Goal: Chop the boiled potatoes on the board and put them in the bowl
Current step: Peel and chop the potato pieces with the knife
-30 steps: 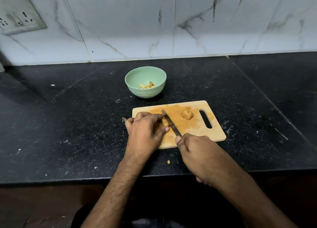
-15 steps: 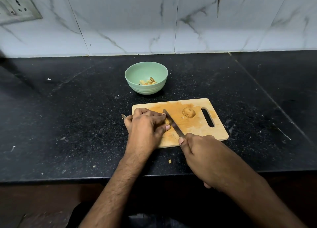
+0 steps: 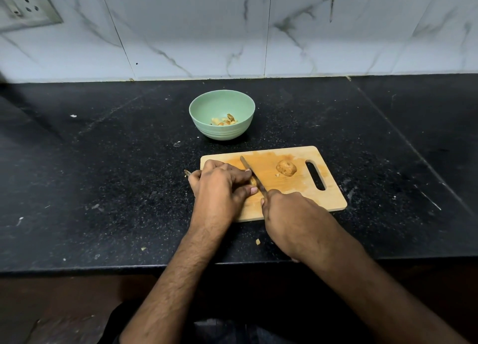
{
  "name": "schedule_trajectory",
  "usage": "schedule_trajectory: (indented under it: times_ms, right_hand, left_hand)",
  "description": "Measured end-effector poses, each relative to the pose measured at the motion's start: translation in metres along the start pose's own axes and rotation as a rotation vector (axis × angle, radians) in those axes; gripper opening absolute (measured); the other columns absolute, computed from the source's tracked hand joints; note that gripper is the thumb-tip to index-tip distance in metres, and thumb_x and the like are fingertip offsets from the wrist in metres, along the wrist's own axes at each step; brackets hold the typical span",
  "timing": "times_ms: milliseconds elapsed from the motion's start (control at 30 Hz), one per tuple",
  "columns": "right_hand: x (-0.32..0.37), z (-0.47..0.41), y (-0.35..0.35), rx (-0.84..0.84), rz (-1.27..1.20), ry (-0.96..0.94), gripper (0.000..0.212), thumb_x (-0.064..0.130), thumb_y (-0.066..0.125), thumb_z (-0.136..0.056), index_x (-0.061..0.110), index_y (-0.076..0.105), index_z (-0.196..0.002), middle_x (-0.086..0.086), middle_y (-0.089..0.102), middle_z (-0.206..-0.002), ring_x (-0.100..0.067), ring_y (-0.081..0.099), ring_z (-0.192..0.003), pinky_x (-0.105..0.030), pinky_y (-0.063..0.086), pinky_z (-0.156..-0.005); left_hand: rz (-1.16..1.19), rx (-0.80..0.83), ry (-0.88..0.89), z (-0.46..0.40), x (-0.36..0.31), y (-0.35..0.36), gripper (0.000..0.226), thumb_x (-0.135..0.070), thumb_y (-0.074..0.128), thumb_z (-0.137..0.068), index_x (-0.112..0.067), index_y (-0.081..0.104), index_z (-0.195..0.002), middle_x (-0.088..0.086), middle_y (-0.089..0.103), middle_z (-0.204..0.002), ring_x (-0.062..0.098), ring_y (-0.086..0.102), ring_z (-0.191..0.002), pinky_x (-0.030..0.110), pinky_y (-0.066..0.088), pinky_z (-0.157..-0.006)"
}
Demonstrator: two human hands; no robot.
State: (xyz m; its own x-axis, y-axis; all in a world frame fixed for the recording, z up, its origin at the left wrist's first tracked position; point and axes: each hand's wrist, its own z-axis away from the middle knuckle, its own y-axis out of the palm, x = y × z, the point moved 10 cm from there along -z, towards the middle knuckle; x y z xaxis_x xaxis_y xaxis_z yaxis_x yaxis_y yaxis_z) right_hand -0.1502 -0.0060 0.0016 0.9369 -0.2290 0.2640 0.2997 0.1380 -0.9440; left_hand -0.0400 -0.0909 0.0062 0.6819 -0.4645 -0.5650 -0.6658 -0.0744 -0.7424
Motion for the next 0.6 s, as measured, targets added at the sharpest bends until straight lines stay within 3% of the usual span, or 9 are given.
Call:
schedule_trajectory:
  times_ms: [133, 233, 333, 500, 600]
  right_hand:
    - [-0.007, 0.010, 0.004, 0.064, -0.022, -0.003, 0.031, 0.035, 0.027, -0.109, 0.016, 0.052, -0.115, 0.002, 0.051, -0.074, -0.015, 0.049, -0.055, -0.035, 0.048, -0.063]
    - [-0.011, 0.022, 0.007, 0.100, -0.022, 0.012, 0.028, 0.036, 0.028, -0.109, 0.017, 0.049, -0.109, 0.003, 0.051, -0.075, -0.015, 0.049, -0.057, -0.038, 0.052, -0.065]
    - [-0.015, 0.036, 0.008, 0.138, -0.023, 0.031, 0.034, 0.042, 0.026, -0.108, 0.020, 0.051, -0.115, 0.003, 0.053, -0.081, -0.014, 0.048, -0.056, -0.043, 0.056, -0.070]
    - [-0.027, 0.055, 0.001, 0.193, -0.072, 0.029, 0.036, 0.045, 0.025, -0.108, 0.022, 0.051, -0.106, 0.000, 0.060, -0.077, -0.011, 0.054, -0.036, -0.023, 0.048, -0.043]
    - [-0.031, 0.061, -0.010, 0.132, -0.045, 0.033, 0.038, 0.050, 0.024, -0.106, 0.026, 0.051, -0.095, 0.002, 0.059, -0.066, -0.007, 0.052, -0.037, -0.024, 0.048, -0.050]
  left_hand:
    - [0.029, -0.026, -0.024, 0.003, 0.003, -0.001, 0.035, -0.043, 0.082, -0.075, -0.035, 0.077, -0.108, -0.021, 0.069, -0.103, 0.004, 0.041, -0.109, 0.028, 0.013, -0.090]
    - [0.031, -0.031, -0.047, 0.002, 0.006, -0.001, 0.036, -0.045, 0.082, -0.075, -0.036, 0.076, -0.109, -0.020, 0.071, -0.106, 0.006, 0.043, -0.113, 0.030, 0.016, -0.094]
    - [0.033, -0.037, -0.058, 0.004, 0.007, -0.002, 0.036, -0.045, 0.082, -0.075, -0.036, 0.076, -0.109, -0.021, 0.070, -0.107, 0.007, 0.043, -0.115, 0.030, 0.015, -0.095]
    - [0.043, -0.035, -0.066, 0.006, 0.005, -0.005, 0.038, -0.045, 0.083, -0.074, -0.035, 0.075, -0.110, -0.025, 0.064, -0.103, 0.006, 0.041, -0.114, 0.027, 0.013, -0.090]
    - [0.047, -0.012, -0.076, 0.006, 0.006, -0.004, 0.041, -0.045, 0.084, -0.074, -0.036, 0.074, -0.113, -0.023, 0.065, -0.108, 0.005, 0.040, -0.115, 0.028, 0.013, -0.089]
